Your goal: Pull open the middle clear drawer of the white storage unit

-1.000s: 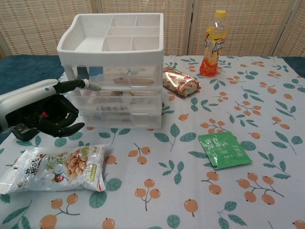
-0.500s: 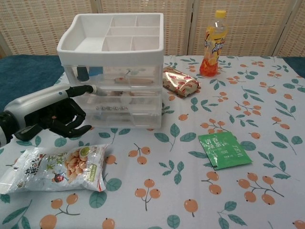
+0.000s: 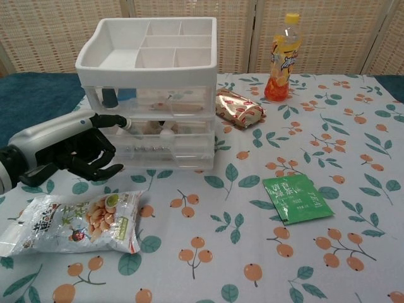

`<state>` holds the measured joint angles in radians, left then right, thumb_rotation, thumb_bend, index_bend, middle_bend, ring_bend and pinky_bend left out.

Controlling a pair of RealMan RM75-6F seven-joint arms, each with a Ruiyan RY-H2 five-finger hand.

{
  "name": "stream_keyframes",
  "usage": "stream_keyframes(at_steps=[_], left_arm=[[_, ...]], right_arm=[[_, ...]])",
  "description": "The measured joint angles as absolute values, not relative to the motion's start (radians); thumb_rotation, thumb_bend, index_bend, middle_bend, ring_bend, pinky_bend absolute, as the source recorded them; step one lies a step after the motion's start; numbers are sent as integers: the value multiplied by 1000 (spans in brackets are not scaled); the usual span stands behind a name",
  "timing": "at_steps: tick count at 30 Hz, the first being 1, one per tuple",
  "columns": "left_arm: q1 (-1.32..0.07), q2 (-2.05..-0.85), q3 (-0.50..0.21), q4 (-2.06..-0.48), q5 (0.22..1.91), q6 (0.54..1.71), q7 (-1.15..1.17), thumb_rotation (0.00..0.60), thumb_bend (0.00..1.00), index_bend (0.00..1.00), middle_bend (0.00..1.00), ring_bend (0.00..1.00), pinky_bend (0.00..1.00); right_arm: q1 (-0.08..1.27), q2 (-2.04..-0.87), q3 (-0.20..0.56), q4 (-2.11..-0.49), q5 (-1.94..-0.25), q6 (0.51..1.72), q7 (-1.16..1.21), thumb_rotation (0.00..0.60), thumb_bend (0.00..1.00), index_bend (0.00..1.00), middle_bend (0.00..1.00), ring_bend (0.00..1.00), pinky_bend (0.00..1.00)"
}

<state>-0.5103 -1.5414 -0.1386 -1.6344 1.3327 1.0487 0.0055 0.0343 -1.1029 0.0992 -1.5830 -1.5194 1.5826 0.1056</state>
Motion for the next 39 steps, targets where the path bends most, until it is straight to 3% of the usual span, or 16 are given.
stream_keyframes(at_steps=[39], left_arm=[[-471, -1393, -18, -1819, 1416, 1081, 8, 600, 383, 297, 818, 937, 1000]], right_arm=[[32, -1105, 101, -1574, -1521, 1585, 118, 600, 341, 79, 210, 137, 206]])
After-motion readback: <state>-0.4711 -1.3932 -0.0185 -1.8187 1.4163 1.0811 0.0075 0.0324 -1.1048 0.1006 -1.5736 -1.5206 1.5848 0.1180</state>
